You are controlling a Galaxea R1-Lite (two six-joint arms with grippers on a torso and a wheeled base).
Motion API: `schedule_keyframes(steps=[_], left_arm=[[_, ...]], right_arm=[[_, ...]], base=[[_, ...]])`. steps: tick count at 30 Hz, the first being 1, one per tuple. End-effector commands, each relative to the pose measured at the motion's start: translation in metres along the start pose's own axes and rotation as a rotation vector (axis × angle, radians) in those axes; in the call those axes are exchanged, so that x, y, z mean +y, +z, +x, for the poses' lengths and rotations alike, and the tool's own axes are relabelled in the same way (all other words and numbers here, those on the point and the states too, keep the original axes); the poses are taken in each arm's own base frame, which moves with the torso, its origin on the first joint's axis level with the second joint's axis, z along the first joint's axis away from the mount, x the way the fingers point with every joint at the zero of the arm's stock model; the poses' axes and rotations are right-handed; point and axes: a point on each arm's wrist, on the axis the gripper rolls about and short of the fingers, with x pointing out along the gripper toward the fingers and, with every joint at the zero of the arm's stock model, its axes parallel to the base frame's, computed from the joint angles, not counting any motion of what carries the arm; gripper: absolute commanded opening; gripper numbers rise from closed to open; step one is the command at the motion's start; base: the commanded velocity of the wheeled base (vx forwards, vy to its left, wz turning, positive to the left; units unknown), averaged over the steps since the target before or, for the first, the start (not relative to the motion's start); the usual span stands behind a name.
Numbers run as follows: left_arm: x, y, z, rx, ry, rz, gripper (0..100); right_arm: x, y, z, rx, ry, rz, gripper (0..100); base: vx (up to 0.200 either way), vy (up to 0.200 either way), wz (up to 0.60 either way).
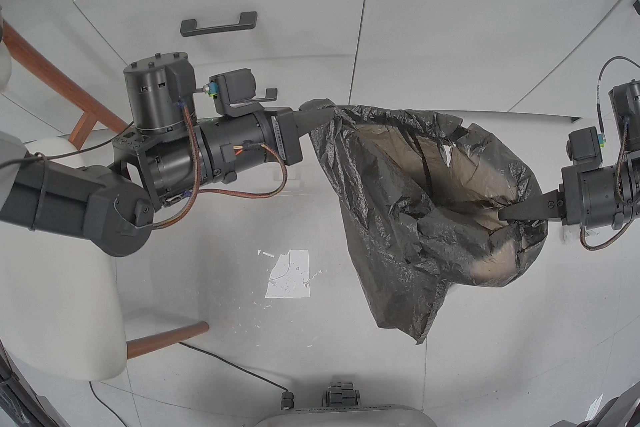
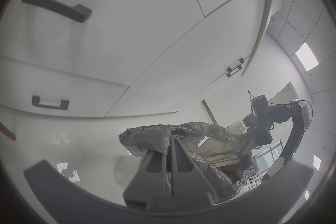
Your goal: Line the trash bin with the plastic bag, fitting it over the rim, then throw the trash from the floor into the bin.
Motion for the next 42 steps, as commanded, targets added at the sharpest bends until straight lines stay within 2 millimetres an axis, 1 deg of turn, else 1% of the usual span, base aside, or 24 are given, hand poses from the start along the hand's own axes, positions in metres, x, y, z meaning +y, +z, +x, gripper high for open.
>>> schedule_keyframes(steps=[1, 3, 6, 9, 11, 12, 14, 15, 16, 17, 18, 19, 20, 21, 22, 23, 24, 27, 28, 29, 34, 39, 40, 42], left_arm=[[-0.003, 0.000, 0.001, -0.002, 0.002, 0.009, 0], [-0.007, 0.000, -0.002, -0.006, 0.007, 0.009, 0], [-0.020, -0.002, -0.002, 0.002, -0.018, -0.005, 0], [-0.024, -0.004, -0.001, 0.009, -0.028, -0.008, 0], [-0.027, -0.008, 0.000, 0.021, -0.035, -0.011, 0], [-0.028, -0.015, 0.001, 0.033, -0.042, -0.016, 0], [-0.028, -0.016, 0.001, 0.032, -0.043, -0.015, 0], [-0.031, -0.033, 0.003, 0.043, -0.061, -0.018, 0], [-0.032, -0.040, 0.004, 0.042, -0.070, -0.017, 0], [-0.032, -0.041, 0.004, 0.042, -0.070, -0.017, 0], [-0.034, -0.053, 0.006, 0.037, -0.089, -0.013, 0], [-0.035, -0.059, 0.008, 0.032, -0.099, -0.011, 0], [-0.035, -0.059, 0.008, 0.032, -0.099, -0.011, 0], [-0.034, -0.070, 0.013, 0.025, -0.107, -0.009, 0], [-0.034, -0.076, 0.016, 0.022, -0.104, -0.008, 0], [-0.034, -0.076, 0.016, 0.022, -0.104, -0.008, 0], [-0.032, -0.085, 0.022, 0.022, -0.084, -0.012, 0], [-0.026, -0.097, 0.027, 0.045, -0.037, -0.050, 0], [-0.026, -0.097, 0.027, 0.045, -0.037, -0.050, 0], [-0.021, -0.102, 0.028, 0.054, -0.018, -0.068, 0], [-0.013, -0.107, 0.030, 0.064, 0.000, -0.104, 0], [-0.010, -0.107, 0.028, 0.067, 0.012, -0.133, 0], [-0.009, -0.106, 0.027, 0.062, 0.013, -0.134, 0], [-0.006, -0.089, 0.024, 0.016, 0.016, -0.119, 0]], right_arm=[[0.000, 0.000, 0.001, 0.004, 0.001, 0.002, 0], [-0.001, -0.002, 0.000, 0.006, 0.001, 0.006, 0], [-0.001, -0.002, 0.000, 0.007, -0.001, 0.004, 0], [-0.004, 0.000, -0.001, -0.004, -0.012, -0.010, 0], [-0.007, 0.000, -0.002, -0.007, -0.020, -0.033, 0], [-0.012, 0.000, -0.003, -0.009, -0.034, -0.079, 0], [-0.013, 0.000, -0.003, -0.008, -0.037, -0.086, 0], [-0.025, -0.002, 0.001, 0.011, -0.058, -0.128, 0], [-0.029, -0.003, 0.001, 0.017, -0.058, -0.138, 0], [-0.030, -0.002, 0.001, 0.015, -0.059, -0.140, 0], [-0.036, -0.005, 0.002, 0.028, -0.050, -0.148, 0], [-0.040, -0.006, 0.003, 0.036, -0.047, -0.152, 0], [-0.040, -0.006, 0.003, 0.036, -0.047, -0.152, 0], [-0.046, -0.010, 0.007, 0.059, -0.047, -0.160, 0], [-0.049, -0.012, 0.010, 0.073, -0.048, -0.165, 0], [-0.049, -0.012, 0.010, 0.073, -0.048, -0.165, 0], [-0.055, -0.016, 0.015, 0.098, -0.048, -0.170, 0], [-0.064, -0.018, 0.023, 0.130, -0.050, -0.156, 0], [-0.064, -0.018, 0.023, 0.130, -0.050, -0.156, 0], [-0.069, -0.018, 0.028, 0.140, -0.045, -0.149, 0], [-0.079, -0.019, 0.039, 0.144, -0.028, -0.143, 0], [-0.081, -0.022, 0.042, 0.157, -0.020, -0.137, 0], [-0.080, -0.022, 0.043, 0.158, -0.019, -0.137, 0], [-0.077, -0.015, 0.039, 0.130, -0.022, -0.154, 0]], base=[[0.000, 0.000, 0.00], [0.000, 0.000, 0.00], [0.000, 0.000, 0.00], [0.000, 0.000, 0.00], [0.000, 0.000, 0.00], [0.000, 0.000, 0.00], [0.000, 0.000, 0.00], [0.000, 0.000, 0.00], [0.000, 0.000, 0.00], [0.000, 0.000, 0.00], [0.000, 0.000, 0.00], [0.000, 0.000, 0.00], [0.000, 0.000, 0.00], [0.000, 0.000, 0.00], [0.000, 0.000, 0.00], [0.000, 0.000, 0.00], [0.000, 0.000, 0.00], [0.000, 0.000, 0.00], [0.000, 0.000, 0.00], [0.000, 0.000, 0.00], [0.000, 0.000, 0.00], [0.000, 0.000, 0.00], [0.000, 0.000, 0.00], [0.000, 0.000, 0.00]])
